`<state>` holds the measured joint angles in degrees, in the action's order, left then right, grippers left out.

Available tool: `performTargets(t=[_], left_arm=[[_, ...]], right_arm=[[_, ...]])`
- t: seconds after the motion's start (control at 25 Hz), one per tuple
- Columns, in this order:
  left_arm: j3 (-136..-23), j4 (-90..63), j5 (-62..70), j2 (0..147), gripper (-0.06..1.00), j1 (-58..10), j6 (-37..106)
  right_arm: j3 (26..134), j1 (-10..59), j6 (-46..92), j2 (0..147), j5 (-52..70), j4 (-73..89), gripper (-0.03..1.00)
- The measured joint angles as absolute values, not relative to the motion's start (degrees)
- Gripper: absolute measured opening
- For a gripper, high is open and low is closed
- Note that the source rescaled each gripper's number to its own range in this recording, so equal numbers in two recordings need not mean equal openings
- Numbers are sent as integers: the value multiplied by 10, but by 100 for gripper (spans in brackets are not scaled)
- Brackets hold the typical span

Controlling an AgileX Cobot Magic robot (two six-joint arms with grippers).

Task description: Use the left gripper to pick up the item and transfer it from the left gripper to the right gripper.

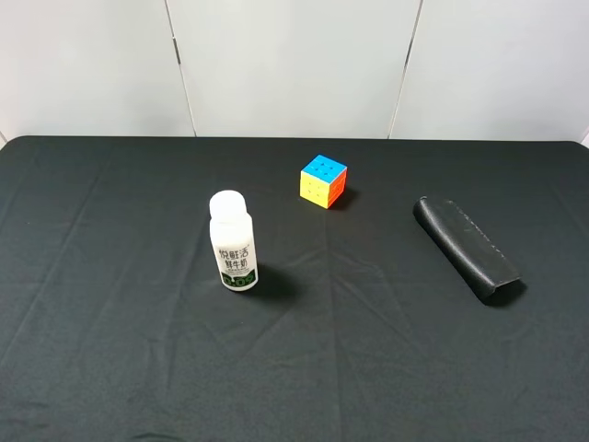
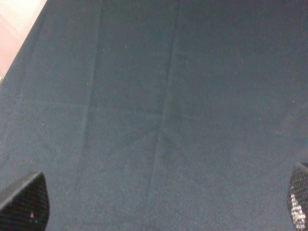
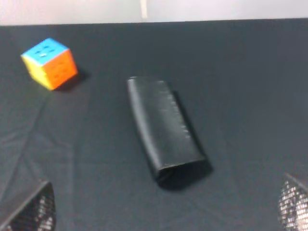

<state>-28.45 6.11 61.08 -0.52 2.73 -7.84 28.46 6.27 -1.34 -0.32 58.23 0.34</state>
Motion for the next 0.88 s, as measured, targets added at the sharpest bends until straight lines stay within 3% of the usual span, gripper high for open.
performTargets(t=[0.2,0.88], left_arm=[[-284,61,611,-5,98,27,-78],[-284,61,611,-5,98,27,-78]], right_arm=[[285,3,-13,-3,582,3,100],[285,-2,-13,-3,582,3,100]])
